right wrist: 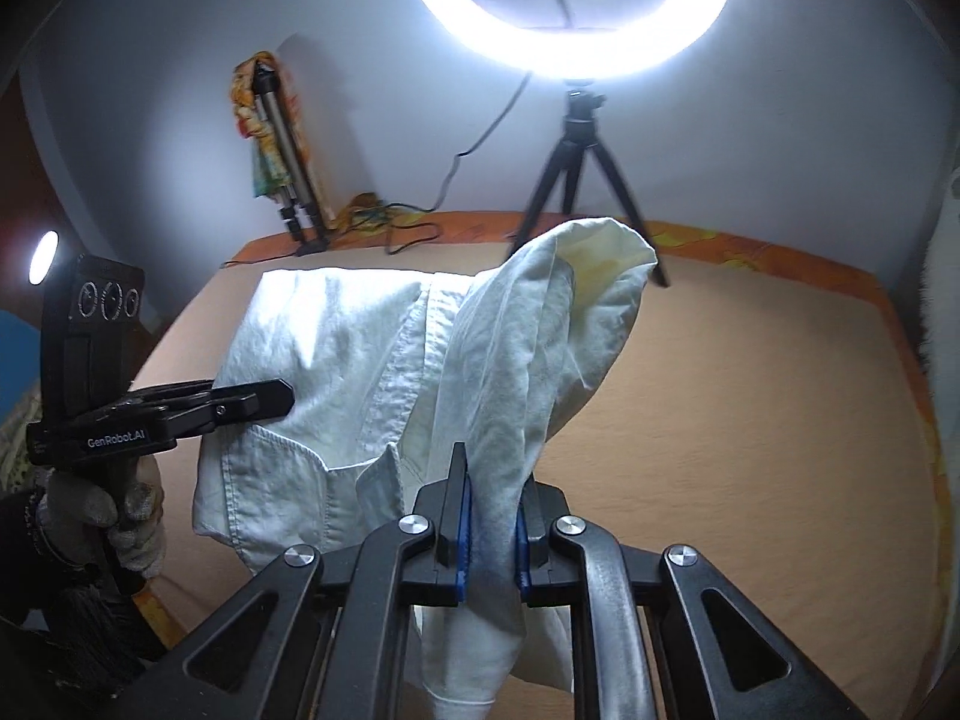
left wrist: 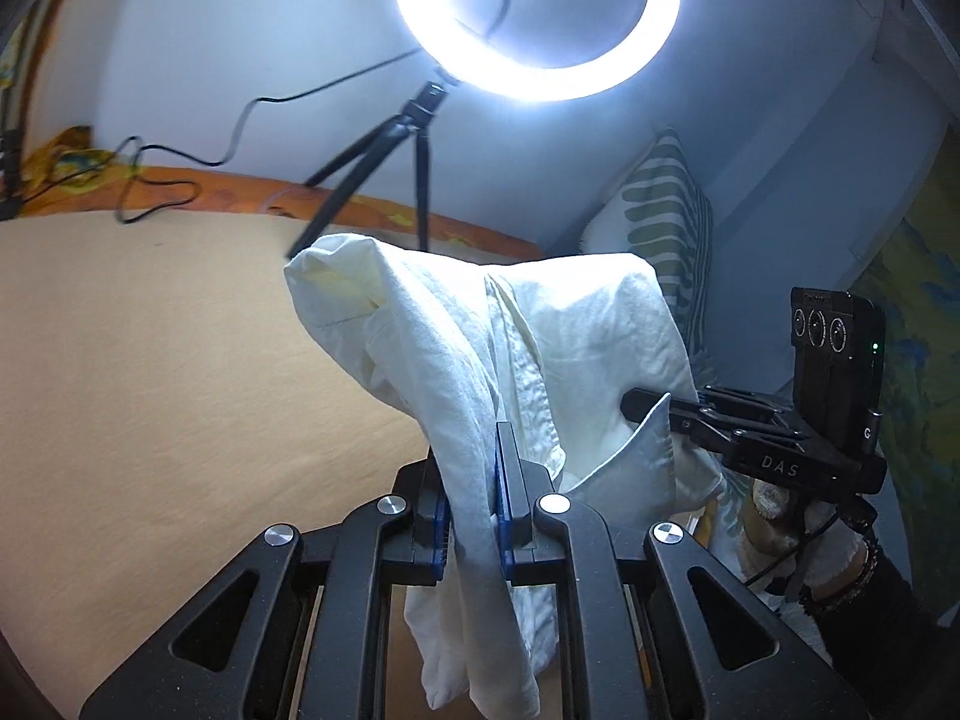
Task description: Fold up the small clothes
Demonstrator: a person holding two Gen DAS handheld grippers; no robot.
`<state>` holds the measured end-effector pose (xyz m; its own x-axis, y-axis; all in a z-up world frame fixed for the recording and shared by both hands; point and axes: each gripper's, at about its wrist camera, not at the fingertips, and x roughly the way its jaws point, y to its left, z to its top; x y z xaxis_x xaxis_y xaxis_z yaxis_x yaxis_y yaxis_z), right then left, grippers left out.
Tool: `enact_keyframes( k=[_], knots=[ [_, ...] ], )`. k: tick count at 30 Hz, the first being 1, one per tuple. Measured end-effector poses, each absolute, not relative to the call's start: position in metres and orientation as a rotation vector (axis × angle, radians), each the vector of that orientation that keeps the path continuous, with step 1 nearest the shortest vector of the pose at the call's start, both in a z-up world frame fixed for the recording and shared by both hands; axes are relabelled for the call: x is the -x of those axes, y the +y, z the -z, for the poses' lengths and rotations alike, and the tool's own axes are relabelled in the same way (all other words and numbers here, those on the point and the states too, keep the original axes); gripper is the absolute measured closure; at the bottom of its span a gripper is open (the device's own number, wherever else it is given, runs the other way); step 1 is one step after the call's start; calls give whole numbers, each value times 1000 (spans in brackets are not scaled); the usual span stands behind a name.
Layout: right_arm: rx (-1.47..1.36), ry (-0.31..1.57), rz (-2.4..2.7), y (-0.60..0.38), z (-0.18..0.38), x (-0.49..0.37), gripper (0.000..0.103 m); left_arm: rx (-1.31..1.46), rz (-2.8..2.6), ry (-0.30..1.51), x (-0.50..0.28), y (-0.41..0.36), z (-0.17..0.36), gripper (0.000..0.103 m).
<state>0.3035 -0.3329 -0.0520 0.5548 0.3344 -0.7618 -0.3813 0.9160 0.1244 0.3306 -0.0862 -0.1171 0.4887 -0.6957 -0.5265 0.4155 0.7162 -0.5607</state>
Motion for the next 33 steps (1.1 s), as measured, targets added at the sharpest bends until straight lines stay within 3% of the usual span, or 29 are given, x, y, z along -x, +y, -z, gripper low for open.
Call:
enact_keyframes(
  k=[14,26,33],
  knots=[
    [64,905,-205,-468,51,-370,94,338,808,841,-400,-225,132,93],
    [63,971,-99,-518,98,-413,93,240,734,897,-423,-254,157,92],
    [116,950,95,-527,102,-419,71,124,634,912,-417,-254,161,84]
  ],
)
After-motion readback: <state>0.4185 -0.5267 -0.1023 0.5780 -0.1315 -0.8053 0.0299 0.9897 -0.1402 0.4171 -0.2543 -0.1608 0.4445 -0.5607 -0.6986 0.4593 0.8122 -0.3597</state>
